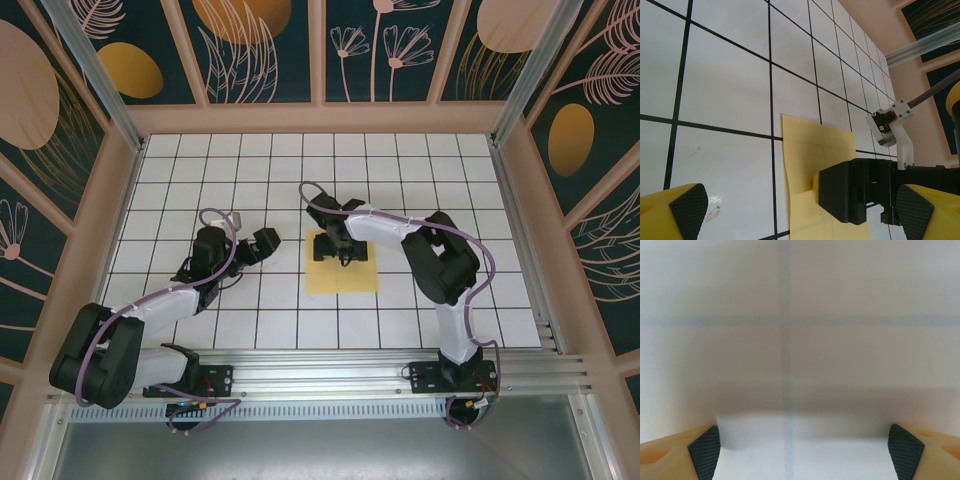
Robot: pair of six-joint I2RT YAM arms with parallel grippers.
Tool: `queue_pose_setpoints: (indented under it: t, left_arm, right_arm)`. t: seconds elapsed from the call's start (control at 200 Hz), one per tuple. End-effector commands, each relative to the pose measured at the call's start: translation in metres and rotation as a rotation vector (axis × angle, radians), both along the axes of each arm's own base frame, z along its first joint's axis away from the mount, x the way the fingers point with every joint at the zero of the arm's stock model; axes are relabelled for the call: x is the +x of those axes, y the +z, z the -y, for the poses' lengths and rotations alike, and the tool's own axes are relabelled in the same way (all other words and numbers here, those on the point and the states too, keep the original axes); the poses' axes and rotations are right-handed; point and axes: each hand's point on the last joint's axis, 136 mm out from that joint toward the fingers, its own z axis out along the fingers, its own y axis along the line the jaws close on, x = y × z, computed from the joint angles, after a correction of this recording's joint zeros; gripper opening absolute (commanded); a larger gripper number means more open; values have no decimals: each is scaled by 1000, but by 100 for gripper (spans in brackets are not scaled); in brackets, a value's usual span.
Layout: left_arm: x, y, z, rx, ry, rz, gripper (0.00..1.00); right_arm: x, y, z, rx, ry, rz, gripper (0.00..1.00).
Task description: Fold a paper plane with a square sheet of paper (pick it up from the middle)
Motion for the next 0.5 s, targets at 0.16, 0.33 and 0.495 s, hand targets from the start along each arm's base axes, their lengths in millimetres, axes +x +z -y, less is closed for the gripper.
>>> queue_pose_setpoints:
  t: [0.16, 0.33, 0.495]
  left_arm:
    - [-1, 1, 1, 22, -15, 12, 99]
    - [-3, 0, 3, 18, -32, 5, 99]
    - [-3, -1, 3, 18, -30, 4, 99]
  right_arm:
    - [-6, -4, 4, -76, 46, -37, 91]
    - [-1, 10, -2, -52, 53, -12, 92]
    - [-7, -6, -4, -33, 58, -44, 92]
